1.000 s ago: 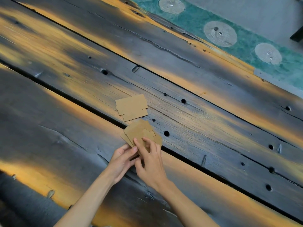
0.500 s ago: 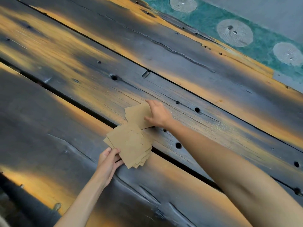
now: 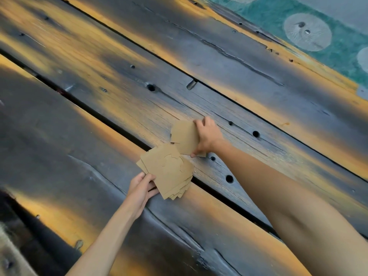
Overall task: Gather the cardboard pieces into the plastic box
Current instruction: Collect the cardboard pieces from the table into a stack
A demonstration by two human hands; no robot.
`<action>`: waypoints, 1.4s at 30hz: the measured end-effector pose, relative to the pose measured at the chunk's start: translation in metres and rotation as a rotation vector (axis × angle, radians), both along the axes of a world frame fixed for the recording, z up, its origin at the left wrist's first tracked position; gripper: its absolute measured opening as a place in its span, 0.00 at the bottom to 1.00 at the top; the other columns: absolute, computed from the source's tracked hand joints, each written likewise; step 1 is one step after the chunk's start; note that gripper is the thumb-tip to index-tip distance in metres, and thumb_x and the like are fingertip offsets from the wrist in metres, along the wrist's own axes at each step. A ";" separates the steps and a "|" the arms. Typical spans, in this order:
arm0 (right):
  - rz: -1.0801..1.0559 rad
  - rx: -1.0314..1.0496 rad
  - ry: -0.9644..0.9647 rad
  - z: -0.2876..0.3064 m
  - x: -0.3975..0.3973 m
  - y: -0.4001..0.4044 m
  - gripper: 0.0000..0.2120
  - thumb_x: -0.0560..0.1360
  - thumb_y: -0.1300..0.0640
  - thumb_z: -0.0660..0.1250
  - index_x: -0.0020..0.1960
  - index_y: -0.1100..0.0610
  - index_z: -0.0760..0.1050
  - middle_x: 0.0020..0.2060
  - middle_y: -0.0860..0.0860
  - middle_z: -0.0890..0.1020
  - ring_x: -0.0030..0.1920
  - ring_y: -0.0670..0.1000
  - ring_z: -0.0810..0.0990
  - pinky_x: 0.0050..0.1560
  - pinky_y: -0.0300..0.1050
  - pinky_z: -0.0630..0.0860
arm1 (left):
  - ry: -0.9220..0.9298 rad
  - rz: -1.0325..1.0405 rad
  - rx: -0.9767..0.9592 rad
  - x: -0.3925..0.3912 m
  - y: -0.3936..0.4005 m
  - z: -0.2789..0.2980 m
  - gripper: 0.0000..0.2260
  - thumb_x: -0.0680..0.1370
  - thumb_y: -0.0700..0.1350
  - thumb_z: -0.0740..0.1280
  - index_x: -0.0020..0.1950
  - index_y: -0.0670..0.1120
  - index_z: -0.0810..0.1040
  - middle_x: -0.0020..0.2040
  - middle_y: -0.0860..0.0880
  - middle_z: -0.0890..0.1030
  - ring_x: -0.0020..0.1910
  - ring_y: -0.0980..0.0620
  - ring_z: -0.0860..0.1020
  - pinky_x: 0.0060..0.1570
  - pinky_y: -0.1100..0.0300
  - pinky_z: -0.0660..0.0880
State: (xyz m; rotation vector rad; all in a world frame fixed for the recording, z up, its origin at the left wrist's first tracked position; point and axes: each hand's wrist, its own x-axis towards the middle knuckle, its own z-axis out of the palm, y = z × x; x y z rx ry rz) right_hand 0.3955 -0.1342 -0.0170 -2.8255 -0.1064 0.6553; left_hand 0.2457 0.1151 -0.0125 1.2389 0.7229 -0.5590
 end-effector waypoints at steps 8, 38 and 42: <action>-0.181 0.164 -0.316 0.032 -0.065 -0.023 0.19 0.77 0.56 0.72 0.66 0.52 0.73 0.54 0.50 0.73 0.46 0.55 0.78 0.39 0.48 0.74 | -0.015 -0.036 -0.055 -0.012 -0.011 0.015 0.11 0.83 0.38 0.60 0.62 0.41 0.79 0.57 0.44 0.87 0.55 0.45 0.85 0.53 0.48 0.82; -0.339 0.244 -0.445 0.134 -0.343 0.060 0.28 0.79 0.40 0.54 0.79 0.33 0.55 0.80 0.56 0.60 0.78 0.57 0.55 0.69 0.59 0.59 | -0.265 -0.227 -0.548 -0.136 -0.068 0.106 0.20 0.80 0.45 0.68 0.73 0.47 0.74 0.71 0.41 0.77 0.72 0.40 0.74 0.75 0.40 0.64; -0.341 0.285 -0.369 0.135 -0.364 0.048 0.29 0.79 0.35 0.51 0.79 0.33 0.54 0.81 0.51 0.54 0.79 0.53 0.49 0.73 0.58 0.55 | -0.240 -0.216 -0.518 -0.152 -0.077 0.102 0.22 0.78 0.43 0.71 0.72 0.46 0.75 0.68 0.41 0.80 0.67 0.41 0.78 0.67 0.42 0.74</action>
